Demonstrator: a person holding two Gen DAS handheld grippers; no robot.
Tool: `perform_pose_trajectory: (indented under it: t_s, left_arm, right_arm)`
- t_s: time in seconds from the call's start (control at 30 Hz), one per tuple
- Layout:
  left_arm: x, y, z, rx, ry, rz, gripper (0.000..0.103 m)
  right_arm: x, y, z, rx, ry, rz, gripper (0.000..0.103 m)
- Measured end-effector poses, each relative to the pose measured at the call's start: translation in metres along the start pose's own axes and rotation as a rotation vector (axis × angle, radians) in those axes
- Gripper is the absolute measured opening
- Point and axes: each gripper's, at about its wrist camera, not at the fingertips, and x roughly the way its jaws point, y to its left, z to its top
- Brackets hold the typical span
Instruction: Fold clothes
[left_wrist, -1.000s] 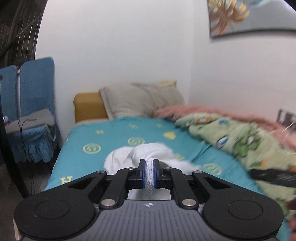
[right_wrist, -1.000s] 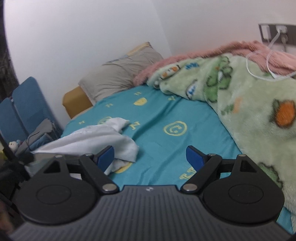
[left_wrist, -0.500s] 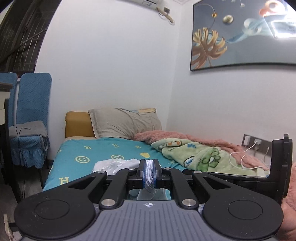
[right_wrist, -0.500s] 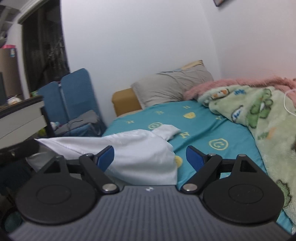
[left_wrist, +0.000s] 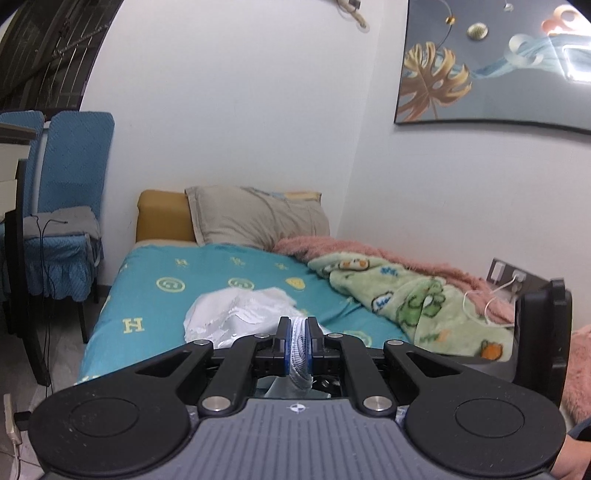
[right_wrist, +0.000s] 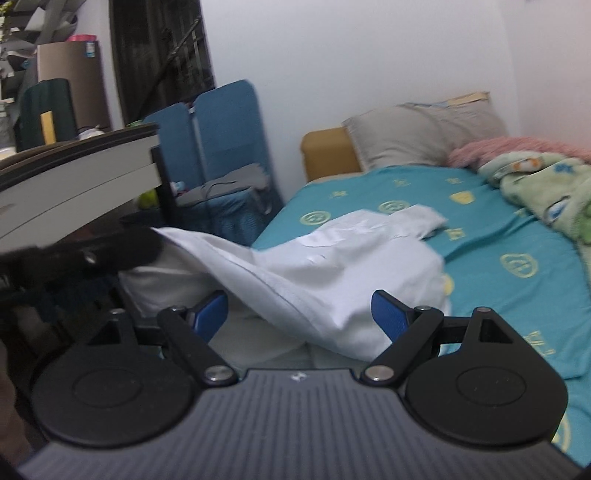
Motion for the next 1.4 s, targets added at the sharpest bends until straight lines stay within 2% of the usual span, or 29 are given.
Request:
perform_pose_trajectory:
  t_s: [0.2,0.4,0.6,0.8,1.07,1.13,1.17,1.27,1.4]
  left_arm:
    - [0.011,0.003,-0.005,-0.02,0.036,0.009,0.008]
    - [0.016,0.005,-0.005,-0.033,0.045,0.024,0.008]
    - [0.016,0.005,-0.004,-0.043,0.039,0.023,0.008]
    - [0.01,0.007,0.0,-0.078,0.002,0.008,0.008]
    - [-0.002,0.013,0.005,-0.136,-0.033,-0.006,0.008]
    - [-0.006,0.016,0.007,-0.147,-0.048,-0.008,0.0]
    - [-0.008,0.017,0.008,-0.148,-0.059,0.001,0.0]
    - [-0.013,0.023,0.013,-0.17,-0.067,0.019,0.0]
    - [-0.003,0.029,0.011,-0.175,0.009,0.041,0.0]
  right_arm:
    - [0.01,-0.005,-0.003,0.06,0.023,0.041,0.086]
    - [0.026,-0.01,-0.005,0.093,0.048,0.03,0.086]
    - [0.03,-0.038,-0.004,0.22,0.024,-0.066,0.086]
    - [0.021,-0.068,-0.005,0.3,-0.002,-0.247,0.086]
    - [0.002,-0.099,-0.008,0.413,-0.023,-0.42,0.086]
    - [-0.002,-0.105,-0.008,0.437,-0.027,-0.462,0.086]
    - [-0.005,-0.109,-0.009,0.449,-0.029,-0.483,0.086]
    - [-0.004,-0.114,-0.012,0.479,-0.01,-0.497,0.088]
    - [-0.002,-0.12,-0.016,0.518,0.021,-0.506,0.086]
